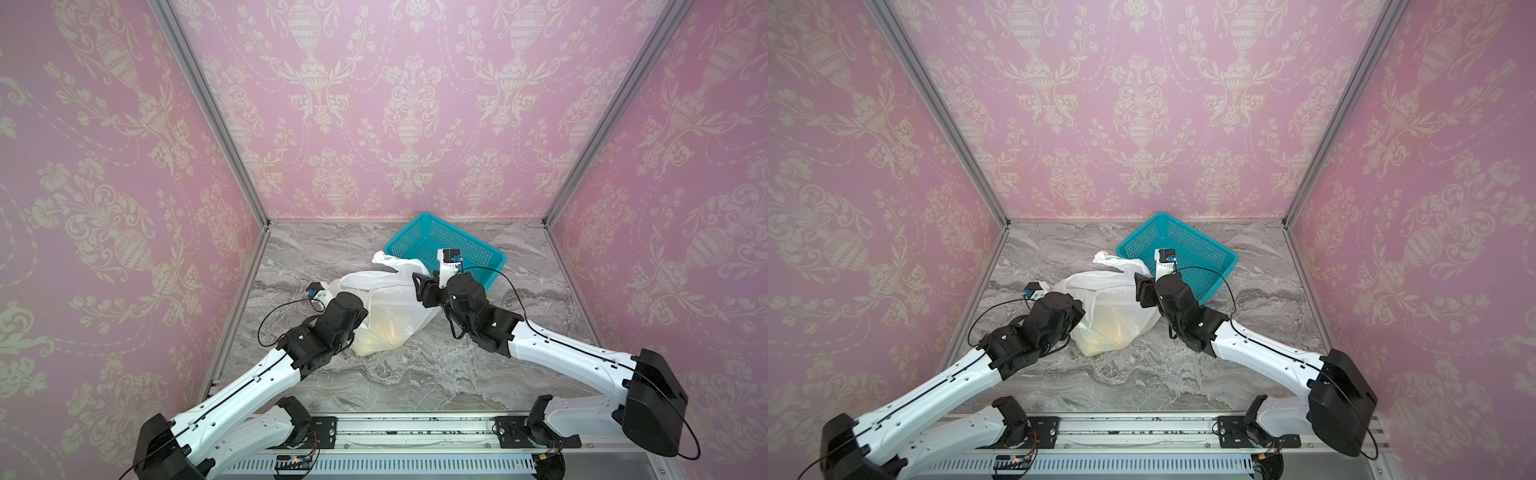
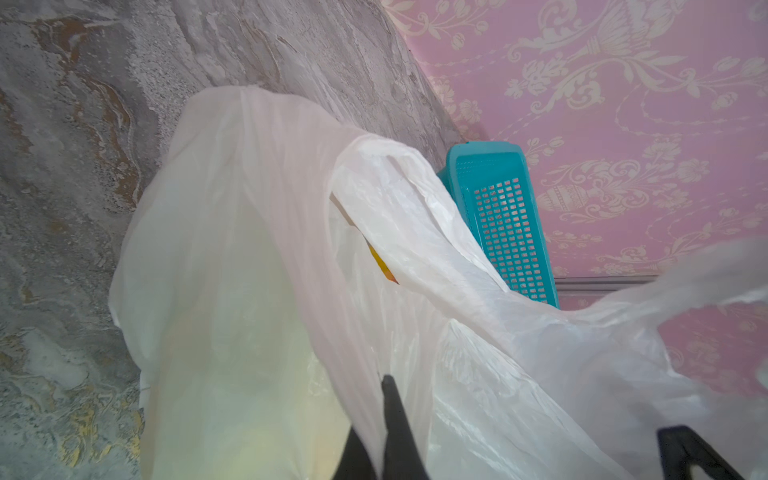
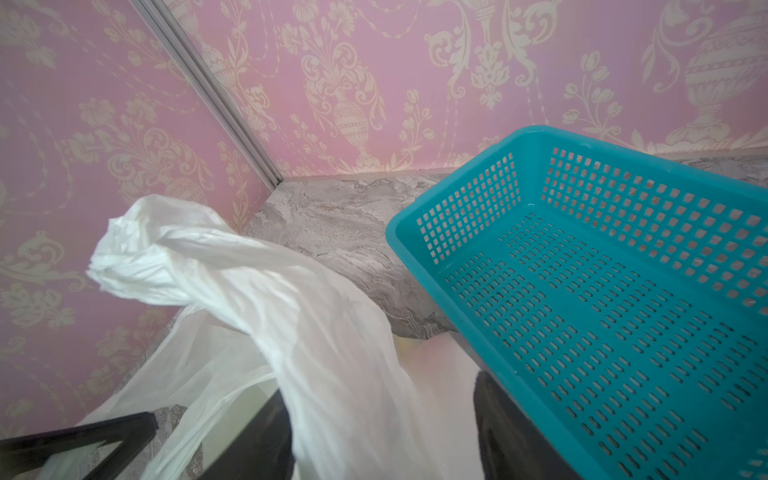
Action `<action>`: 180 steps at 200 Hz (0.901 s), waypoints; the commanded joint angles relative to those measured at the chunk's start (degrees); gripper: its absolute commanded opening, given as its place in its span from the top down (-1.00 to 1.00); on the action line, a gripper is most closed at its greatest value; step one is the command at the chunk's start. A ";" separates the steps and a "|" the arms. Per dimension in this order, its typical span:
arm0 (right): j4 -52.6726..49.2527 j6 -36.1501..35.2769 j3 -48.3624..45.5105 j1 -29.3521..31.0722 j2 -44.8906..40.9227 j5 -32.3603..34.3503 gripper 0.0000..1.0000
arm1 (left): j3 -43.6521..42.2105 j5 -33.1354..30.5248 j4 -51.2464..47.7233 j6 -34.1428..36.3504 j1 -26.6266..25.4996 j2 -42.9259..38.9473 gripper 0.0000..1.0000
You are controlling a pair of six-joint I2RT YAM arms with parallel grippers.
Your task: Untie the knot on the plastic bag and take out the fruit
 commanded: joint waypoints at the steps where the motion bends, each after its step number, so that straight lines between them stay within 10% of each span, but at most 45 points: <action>1: -2.35 -1.98 6.53 0.36 4.58 -0.69 -0.48 | 5.37 1.98 -6.45 7.04 0.41 -0.33 1.00; 30: -6.02 -4.85 14.45 0.26 10.98 3.41 -0.49 | 10.23 2.96 -11.13 12.00 0.48 1.15 1.00; 83: -10.17 -4.77 25.12 -1.76 15.41 3.64 0.92 | 22.20 8.45 -22.12 24.13 9.31 3.29 1.00; 180: 2.49 0.34 25.48 -6.04 14.06 -1.66 1.00 | 52.68 18.68 -33.16 41.77 32.46 21.65 1.00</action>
